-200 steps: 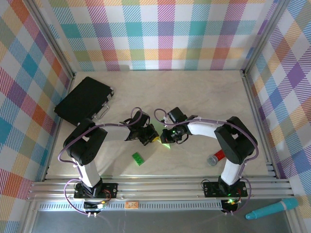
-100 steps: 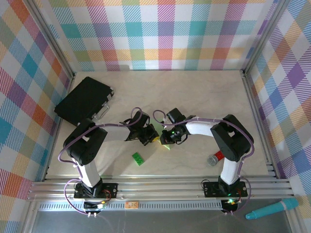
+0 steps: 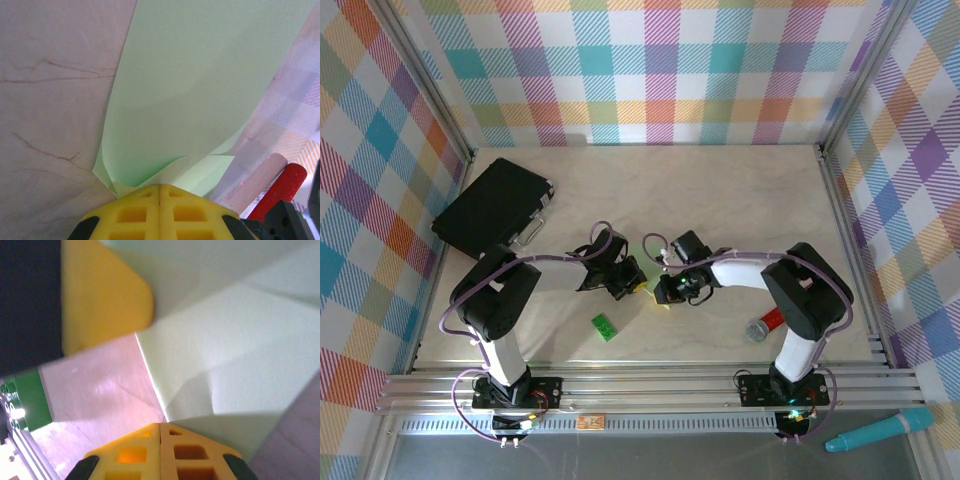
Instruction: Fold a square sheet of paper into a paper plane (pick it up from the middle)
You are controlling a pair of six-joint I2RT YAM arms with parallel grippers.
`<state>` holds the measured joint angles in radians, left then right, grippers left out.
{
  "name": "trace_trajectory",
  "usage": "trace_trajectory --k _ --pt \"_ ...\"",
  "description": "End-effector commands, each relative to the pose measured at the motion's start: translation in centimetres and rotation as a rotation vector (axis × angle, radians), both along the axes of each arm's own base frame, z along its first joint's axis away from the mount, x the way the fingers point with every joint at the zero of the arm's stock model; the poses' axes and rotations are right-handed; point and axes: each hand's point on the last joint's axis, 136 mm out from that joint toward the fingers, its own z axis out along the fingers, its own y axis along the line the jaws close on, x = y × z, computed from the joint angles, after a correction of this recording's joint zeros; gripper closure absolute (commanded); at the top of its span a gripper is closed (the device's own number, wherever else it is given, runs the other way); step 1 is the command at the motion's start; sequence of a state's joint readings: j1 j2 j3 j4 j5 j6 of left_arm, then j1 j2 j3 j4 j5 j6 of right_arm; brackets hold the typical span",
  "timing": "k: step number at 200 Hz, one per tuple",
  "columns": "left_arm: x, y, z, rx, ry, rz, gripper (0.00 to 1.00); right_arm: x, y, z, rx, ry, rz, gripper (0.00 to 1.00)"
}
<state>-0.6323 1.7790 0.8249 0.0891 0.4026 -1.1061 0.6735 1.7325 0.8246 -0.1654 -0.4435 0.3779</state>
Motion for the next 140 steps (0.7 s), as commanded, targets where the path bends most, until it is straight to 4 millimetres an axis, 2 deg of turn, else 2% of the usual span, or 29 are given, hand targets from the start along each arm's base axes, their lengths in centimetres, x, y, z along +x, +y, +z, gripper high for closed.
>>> trace_trajectory --k 1,33,53,69,80,94,140 --pt "-3.6 4.5 -5.6 0.208 0.152 0.027 1.0 -3.5 -2.7 -1.3 -0.066 0.094 0.003 0.92" --pt "-3.4 4.1 -5.5 0.192 0.146 0.023 1.0 -3.9 -4.2 -0.6 -0.073 0.055 -0.042 0.92" --pt "-3.1 3.7 -5.1 0.173 0.139 0.019 1.0 -2.4 -3.7 2.2 -0.045 -0.024 -0.085 0.9" --pt "-2.7 3.3 -4.5 0.159 0.126 0.017 1.0 -0.8 -3.2 4.7 -0.013 -0.088 -0.124 0.8" --pt "-2.5 3.1 -4.1 0.152 0.118 0.017 1.0 -0.1 -3.1 5.5 -0.007 -0.109 -0.159 0.74" --pt "-2.4 3.0 -3.9 0.147 0.113 0.016 1.0 0.6 -3.0 5.6 -0.023 -0.112 -0.176 0.74" --pt "-1.8 2.3 -3.1 0.116 0.097 0.015 1.0 1.5 -1.5 3.7 -0.043 -0.022 -0.182 0.91"
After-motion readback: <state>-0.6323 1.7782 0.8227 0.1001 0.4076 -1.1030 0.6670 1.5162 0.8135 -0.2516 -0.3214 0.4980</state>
